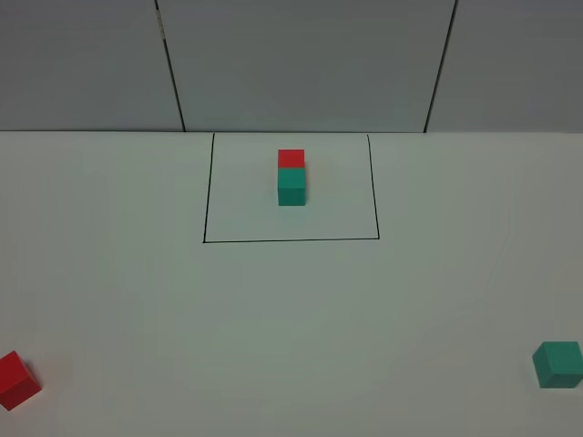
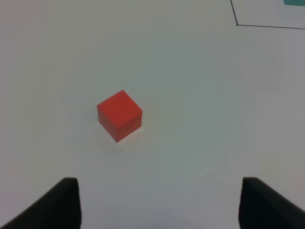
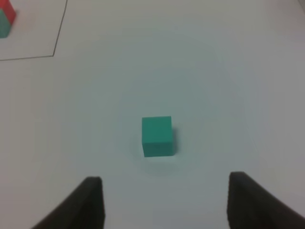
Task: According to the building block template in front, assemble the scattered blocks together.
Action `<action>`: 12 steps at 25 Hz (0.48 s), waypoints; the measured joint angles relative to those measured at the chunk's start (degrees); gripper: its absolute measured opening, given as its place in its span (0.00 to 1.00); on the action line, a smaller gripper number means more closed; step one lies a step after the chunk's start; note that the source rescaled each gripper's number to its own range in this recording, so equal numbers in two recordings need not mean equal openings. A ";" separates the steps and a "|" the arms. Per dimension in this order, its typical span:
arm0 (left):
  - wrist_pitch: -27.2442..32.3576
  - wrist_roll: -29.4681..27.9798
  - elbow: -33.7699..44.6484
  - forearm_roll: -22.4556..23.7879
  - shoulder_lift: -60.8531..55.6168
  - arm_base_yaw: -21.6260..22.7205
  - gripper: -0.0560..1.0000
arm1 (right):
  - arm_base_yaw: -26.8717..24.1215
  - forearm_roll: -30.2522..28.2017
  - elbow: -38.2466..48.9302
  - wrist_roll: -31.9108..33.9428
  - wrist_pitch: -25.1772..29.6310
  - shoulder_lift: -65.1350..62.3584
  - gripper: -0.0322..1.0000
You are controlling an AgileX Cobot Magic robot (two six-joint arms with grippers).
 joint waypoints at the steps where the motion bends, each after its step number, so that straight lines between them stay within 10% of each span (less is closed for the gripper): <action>1: 0.00 0.00 0.00 0.00 0.00 0.00 0.55 | 0.00 0.00 0.00 0.00 0.00 0.00 0.41; 12: 0.00 0.00 0.00 0.00 0.00 0.00 0.55 | 0.00 0.00 0.00 0.00 0.00 0.00 0.41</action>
